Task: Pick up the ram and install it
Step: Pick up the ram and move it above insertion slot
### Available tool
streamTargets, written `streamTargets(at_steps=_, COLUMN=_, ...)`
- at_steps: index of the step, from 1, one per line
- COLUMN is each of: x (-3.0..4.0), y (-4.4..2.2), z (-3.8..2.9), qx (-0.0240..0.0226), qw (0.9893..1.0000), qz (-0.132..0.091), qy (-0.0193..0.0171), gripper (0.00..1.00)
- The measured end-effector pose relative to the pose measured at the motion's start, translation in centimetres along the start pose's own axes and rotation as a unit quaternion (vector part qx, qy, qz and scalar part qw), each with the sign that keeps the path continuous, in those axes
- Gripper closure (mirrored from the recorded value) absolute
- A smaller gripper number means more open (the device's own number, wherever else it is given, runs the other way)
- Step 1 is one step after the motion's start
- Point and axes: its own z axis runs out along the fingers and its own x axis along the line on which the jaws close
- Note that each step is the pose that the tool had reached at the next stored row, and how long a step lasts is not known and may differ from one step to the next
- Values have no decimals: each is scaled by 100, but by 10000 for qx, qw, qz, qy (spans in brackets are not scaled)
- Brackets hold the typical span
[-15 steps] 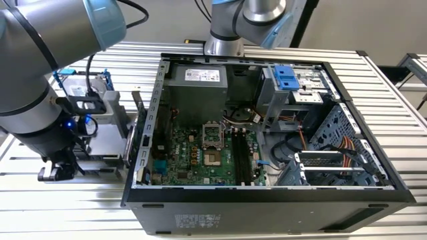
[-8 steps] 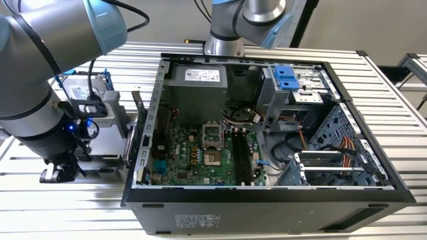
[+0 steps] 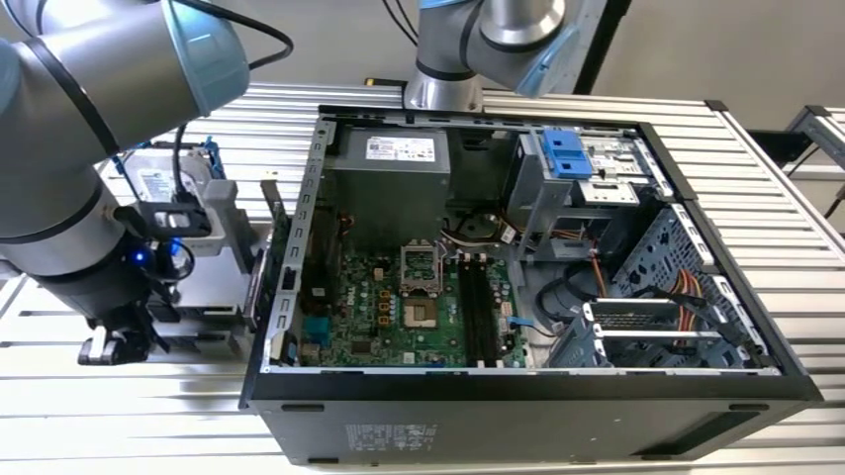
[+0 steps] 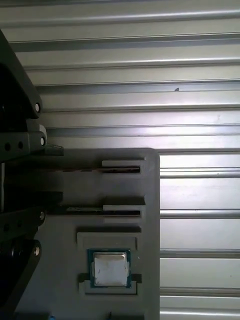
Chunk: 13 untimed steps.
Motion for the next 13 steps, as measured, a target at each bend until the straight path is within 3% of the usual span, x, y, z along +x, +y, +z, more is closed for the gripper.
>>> streamTargets(at_steps=8, x=6, y=-1, z=83, qx=0, qw=10000, qz=0, qy=0, gripper=0)
streamTargets(at_steps=13, x=7, y=-1, z=95, qx=0, qw=10000, qz=1, qy=0, gripper=0)
